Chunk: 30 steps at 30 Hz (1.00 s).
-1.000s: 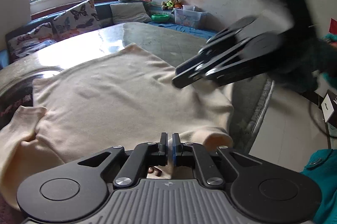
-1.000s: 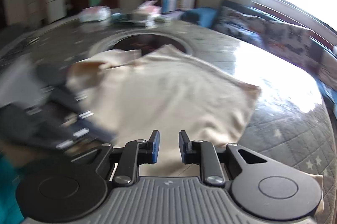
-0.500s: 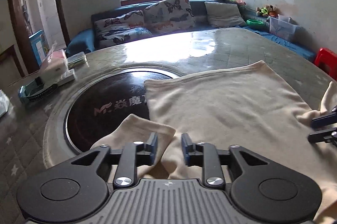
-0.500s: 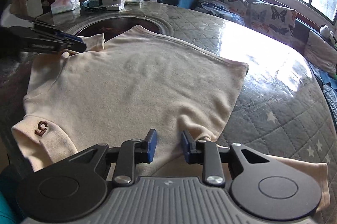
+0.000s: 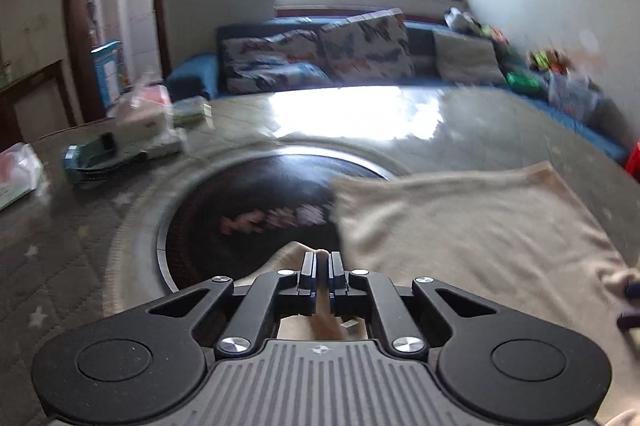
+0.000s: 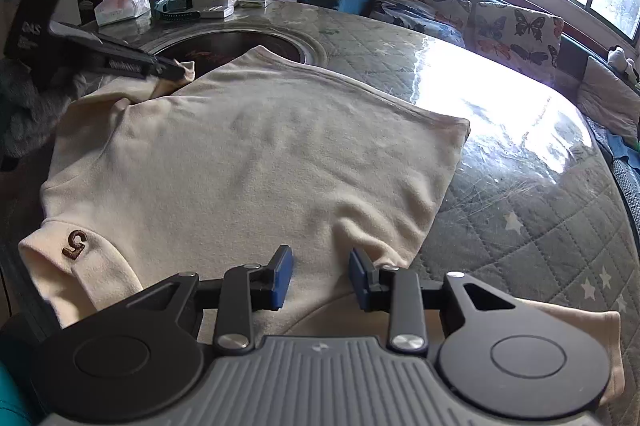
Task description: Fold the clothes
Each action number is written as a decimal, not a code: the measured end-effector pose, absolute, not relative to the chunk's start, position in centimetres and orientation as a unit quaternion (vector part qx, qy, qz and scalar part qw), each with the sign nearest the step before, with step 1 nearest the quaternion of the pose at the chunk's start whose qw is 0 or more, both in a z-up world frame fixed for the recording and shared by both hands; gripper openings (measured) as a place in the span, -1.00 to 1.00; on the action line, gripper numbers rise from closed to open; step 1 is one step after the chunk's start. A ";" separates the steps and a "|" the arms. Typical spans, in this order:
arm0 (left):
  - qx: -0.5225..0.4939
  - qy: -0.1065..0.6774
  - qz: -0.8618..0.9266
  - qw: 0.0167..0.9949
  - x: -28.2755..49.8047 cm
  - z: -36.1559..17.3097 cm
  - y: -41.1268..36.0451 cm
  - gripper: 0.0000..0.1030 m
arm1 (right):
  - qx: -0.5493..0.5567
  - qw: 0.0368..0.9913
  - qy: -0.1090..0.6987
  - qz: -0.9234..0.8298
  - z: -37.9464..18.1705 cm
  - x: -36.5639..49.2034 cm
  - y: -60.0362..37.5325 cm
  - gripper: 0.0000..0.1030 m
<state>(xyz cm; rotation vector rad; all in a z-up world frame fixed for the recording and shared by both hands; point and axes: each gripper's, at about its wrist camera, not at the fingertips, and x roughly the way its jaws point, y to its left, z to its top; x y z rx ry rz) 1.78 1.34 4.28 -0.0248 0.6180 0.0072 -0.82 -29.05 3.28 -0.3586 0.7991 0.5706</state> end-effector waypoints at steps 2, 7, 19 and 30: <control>-0.039 0.289 0.021 0.956 0.7 5.3 3.6 -0.89 | -0.174 0.866 0.381 0.272 3.3 -0.8 -29.0 -0.38; -0.080 0.264 0.070 0.959 -2.4 6.8 8.8 -0.89 | -0.180 0.866 0.382 0.269 3.3 -0.8 -28.8 -0.36; -0.103 0.294 0.142 0.939 -6.0 3.0 15.5 -0.90 | -0.200 0.864 0.383 0.258 3.5 -0.6 -28.1 -0.26; -0.066 0.317 0.176 0.930 -7.0 1.8 16.3 -0.90 | -0.222 0.862 0.381 0.249 3.6 -0.7 -27.1 -0.23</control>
